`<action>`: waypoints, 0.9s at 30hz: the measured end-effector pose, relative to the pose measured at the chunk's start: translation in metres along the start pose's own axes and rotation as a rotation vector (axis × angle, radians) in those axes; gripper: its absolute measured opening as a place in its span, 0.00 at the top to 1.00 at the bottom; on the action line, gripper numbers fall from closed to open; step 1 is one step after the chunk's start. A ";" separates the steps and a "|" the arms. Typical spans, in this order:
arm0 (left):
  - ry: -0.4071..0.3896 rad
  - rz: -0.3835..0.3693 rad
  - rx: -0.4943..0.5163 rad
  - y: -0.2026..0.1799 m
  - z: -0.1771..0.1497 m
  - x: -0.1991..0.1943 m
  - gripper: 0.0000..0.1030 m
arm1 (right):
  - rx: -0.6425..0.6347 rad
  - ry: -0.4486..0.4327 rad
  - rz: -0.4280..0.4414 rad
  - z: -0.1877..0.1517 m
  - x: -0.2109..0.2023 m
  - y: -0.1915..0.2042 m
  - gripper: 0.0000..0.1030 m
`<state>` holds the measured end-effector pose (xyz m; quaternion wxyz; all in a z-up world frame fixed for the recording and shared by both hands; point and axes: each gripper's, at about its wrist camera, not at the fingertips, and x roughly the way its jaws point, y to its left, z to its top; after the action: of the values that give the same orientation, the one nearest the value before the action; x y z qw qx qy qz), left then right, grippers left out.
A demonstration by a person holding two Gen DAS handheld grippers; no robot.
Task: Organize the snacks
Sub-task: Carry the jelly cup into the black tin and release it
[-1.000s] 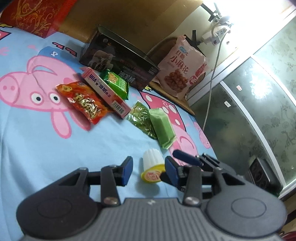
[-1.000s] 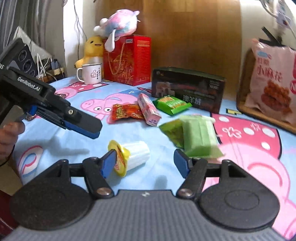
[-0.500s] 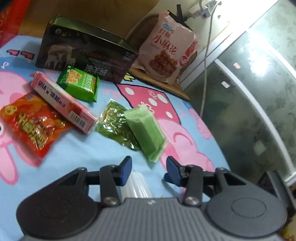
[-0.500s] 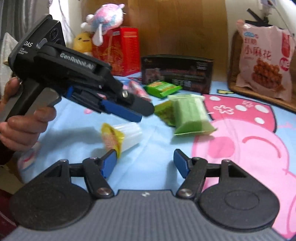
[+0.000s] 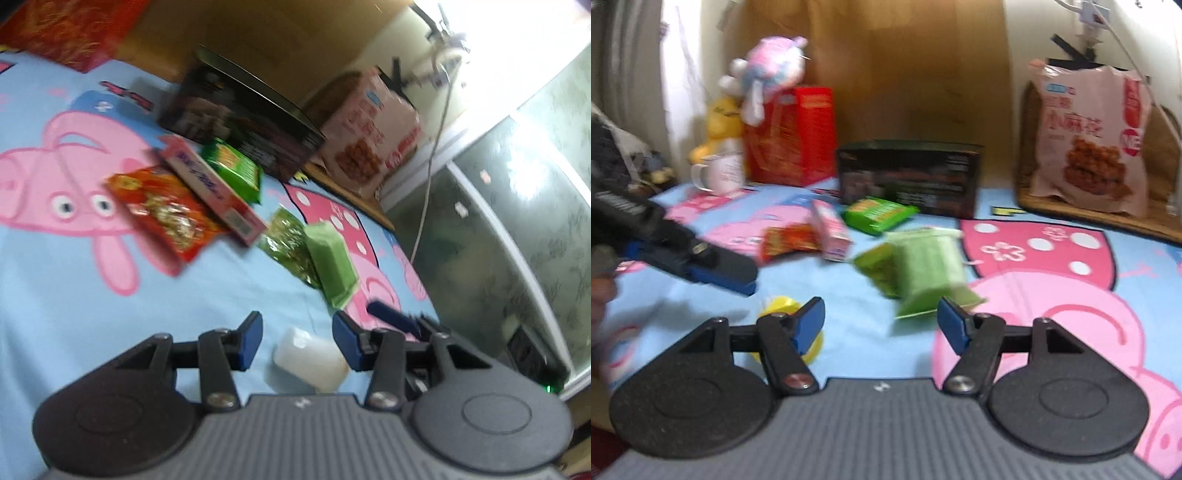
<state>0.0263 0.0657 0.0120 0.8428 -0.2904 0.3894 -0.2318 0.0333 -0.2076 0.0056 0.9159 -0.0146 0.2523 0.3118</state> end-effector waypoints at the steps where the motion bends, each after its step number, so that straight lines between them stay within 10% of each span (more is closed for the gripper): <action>1: -0.005 -0.003 -0.012 0.003 0.001 -0.003 0.59 | 0.001 -0.003 0.047 -0.002 -0.007 0.003 0.32; 12: 0.051 -0.006 0.050 -0.006 -0.022 0.005 0.59 | -0.089 0.147 0.282 -0.017 0.002 0.043 0.32; 27: 0.053 -0.037 0.003 0.002 -0.029 0.004 0.59 | -0.165 0.121 0.190 -0.018 0.007 0.046 0.47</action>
<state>0.0060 0.0552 -0.0068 0.8283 -0.2899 0.4058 -0.2554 0.0034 -0.1701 -0.0069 0.8610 -0.0849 0.2809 0.4155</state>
